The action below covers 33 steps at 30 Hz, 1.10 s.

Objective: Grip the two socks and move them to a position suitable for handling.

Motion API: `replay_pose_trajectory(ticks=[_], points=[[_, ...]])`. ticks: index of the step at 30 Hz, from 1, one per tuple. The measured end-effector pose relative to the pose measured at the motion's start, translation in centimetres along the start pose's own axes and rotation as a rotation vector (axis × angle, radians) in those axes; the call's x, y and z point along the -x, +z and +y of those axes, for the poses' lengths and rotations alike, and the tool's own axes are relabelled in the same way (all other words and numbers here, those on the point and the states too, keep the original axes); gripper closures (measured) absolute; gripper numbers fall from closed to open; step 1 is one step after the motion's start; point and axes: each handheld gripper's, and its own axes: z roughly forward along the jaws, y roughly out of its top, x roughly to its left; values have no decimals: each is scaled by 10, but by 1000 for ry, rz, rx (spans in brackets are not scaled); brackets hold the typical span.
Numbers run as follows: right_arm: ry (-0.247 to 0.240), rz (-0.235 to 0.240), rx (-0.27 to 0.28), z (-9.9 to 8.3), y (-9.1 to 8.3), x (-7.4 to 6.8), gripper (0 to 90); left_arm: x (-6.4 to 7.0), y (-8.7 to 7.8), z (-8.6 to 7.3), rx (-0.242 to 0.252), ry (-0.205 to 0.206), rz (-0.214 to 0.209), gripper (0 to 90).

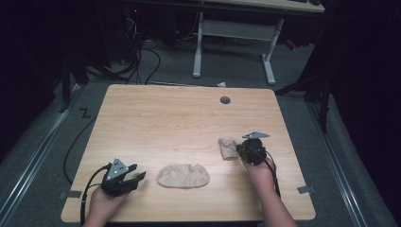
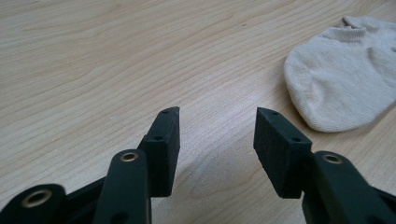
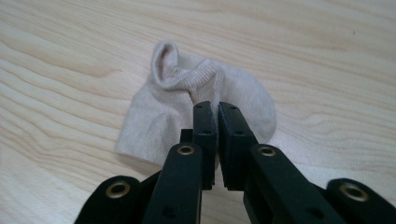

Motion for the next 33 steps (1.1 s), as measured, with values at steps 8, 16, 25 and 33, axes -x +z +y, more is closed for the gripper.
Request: replay_pose_trajectory(ticks=[8,16,25,33], points=[[-35,2,77,20,-29,-12,872,2,2,-1,-7,4,-3,513],[-69,26,145,38,-55,-29,875,2,1,0,6,-2,-3,513],[-104,62,173,57,-57,-49,877,1,-1,0,9,-5,-3,513],[-151,121,184,75,-38,-83,877,0,-3,0,15,-8,2,513]])
